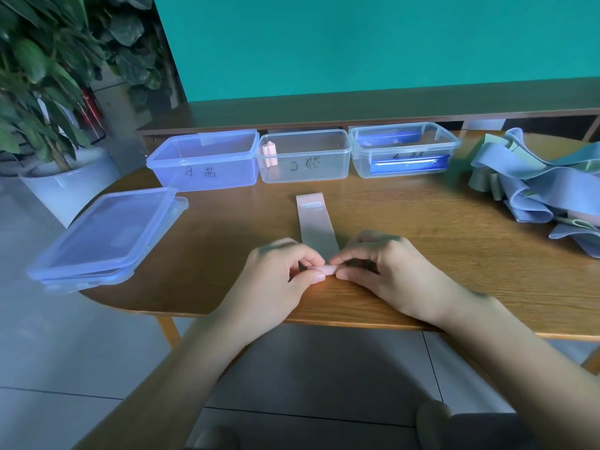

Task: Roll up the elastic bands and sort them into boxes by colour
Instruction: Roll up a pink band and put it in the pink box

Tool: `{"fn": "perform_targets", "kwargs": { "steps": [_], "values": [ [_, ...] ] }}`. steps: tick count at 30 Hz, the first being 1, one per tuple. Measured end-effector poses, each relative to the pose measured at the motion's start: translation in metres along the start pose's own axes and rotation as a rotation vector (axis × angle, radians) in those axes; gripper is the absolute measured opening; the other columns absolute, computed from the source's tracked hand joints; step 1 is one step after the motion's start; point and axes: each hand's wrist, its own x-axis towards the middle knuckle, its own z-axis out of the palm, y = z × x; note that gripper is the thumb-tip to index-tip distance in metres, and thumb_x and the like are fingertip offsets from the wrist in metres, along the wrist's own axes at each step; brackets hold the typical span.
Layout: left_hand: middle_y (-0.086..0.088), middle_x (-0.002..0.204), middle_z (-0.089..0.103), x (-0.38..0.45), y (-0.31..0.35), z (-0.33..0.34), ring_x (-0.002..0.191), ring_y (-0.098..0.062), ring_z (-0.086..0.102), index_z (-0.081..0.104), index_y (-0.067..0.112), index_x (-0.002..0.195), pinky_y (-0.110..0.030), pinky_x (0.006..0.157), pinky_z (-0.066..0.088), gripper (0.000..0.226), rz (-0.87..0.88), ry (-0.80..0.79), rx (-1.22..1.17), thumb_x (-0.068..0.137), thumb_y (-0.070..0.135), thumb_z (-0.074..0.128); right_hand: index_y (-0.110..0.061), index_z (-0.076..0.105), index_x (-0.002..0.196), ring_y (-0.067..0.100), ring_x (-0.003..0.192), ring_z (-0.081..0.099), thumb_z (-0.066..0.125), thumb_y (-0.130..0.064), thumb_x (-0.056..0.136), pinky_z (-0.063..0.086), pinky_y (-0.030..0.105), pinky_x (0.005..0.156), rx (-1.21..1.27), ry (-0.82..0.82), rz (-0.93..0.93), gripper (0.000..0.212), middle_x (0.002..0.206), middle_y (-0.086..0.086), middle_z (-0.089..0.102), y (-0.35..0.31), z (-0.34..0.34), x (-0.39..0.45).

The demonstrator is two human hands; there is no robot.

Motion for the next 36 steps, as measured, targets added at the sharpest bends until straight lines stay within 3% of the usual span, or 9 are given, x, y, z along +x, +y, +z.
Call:
{"fn": "perform_targets", "kwargs": {
  "steps": [3,12,16,21,24,29,36],
  "values": [
    [0.024,0.088,0.064,-0.010,0.005,-0.001,0.092,0.001,0.059,0.075,0.032,0.096,-0.015,0.074,0.050,0.012,-0.011,0.004,-0.023,0.087,0.040,0.074,-0.027,0.077,0.108,0.005,0.096,0.062,0.073,-0.026,0.093,0.046,0.017,0.086,0.004,-0.035,-0.002,0.016,0.099,-0.017,0.065,-0.004,-0.003,-0.007],
    [0.020,0.092,0.066,-0.006,0.003,-0.002,0.089,-0.001,0.060,0.076,0.030,0.096,-0.009,0.074,0.048,0.017,0.027,0.027,0.057,0.091,0.045,0.069,-0.027,0.077,0.101,0.001,0.094,0.061,0.071,-0.021,0.094,0.040,0.009,0.082,-0.023,0.046,-0.030,0.011,0.100,-0.016,0.064,-0.010,-0.001,-0.004],
    [0.016,0.099,0.066,-0.001,0.000,-0.002,0.088,-0.003,0.061,0.078,0.029,0.101,-0.003,0.072,0.042,0.017,0.029,0.033,0.104,0.093,0.040,0.068,-0.028,0.076,0.105,0.005,0.096,0.062,0.071,-0.025,0.095,0.044,0.015,0.085,-0.025,0.002,-0.031,0.012,0.103,-0.018,0.064,-0.007,-0.003,0.000],
    [0.021,0.093,0.061,-0.002,-0.001,-0.005,0.085,-0.003,0.059,0.076,0.030,0.102,-0.012,0.068,0.048,0.018,0.041,0.014,0.029,0.086,0.038,0.075,-0.026,0.076,0.109,0.002,0.094,0.060,0.072,-0.023,0.094,0.043,0.014,0.084,-0.041,0.002,-0.034,0.016,0.102,-0.018,0.065,-0.002,-0.002,0.004],
    [0.026,0.087,0.058,-0.001,-0.001,-0.005,0.087,-0.001,0.058,0.074,0.032,0.100,-0.010,0.067,0.047,0.013,0.024,0.007,0.058,0.087,0.034,0.075,-0.025,0.076,0.108,0.001,0.092,0.059,0.070,-0.024,0.095,0.043,0.016,0.083,-0.043,0.005,-0.030,0.015,0.101,-0.016,0.066,0.000,-0.001,0.006],
    [0.018,0.094,0.066,0.005,-0.005,-0.001,0.086,-0.005,0.059,0.077,0.027,0.099,-0.012,0.071,0.047,0.012,0.049,0.035,0.079,0.092,0.034,0.070,-0.025,0.075,0.112,0.003,0.098,0.059,0.064,-0.029,0.098,0.049,0.023,0.090,-0.106,0.022,-0.048,0.018,0.106,-0.013,0.061,0.000,-0.001,0.009],
    [0.014,0.102,0.064,0.009,-0.006,0.001,0.082,-0.003,0.059,0.076,0.027,0.108,-0.002,0.071,0.039,0.023,0.028,0.033,0.100,0.091,0.039,0.069,-0.025,0.074,0.109,0.004,0.095,0.061,0.074,-0.023,0.091,0.051,0.030,0.089,-0.108,0.063,-0.057,0.018,0.103,-0.015,0.064,0.003,0.003,0.013]
  ]
}}
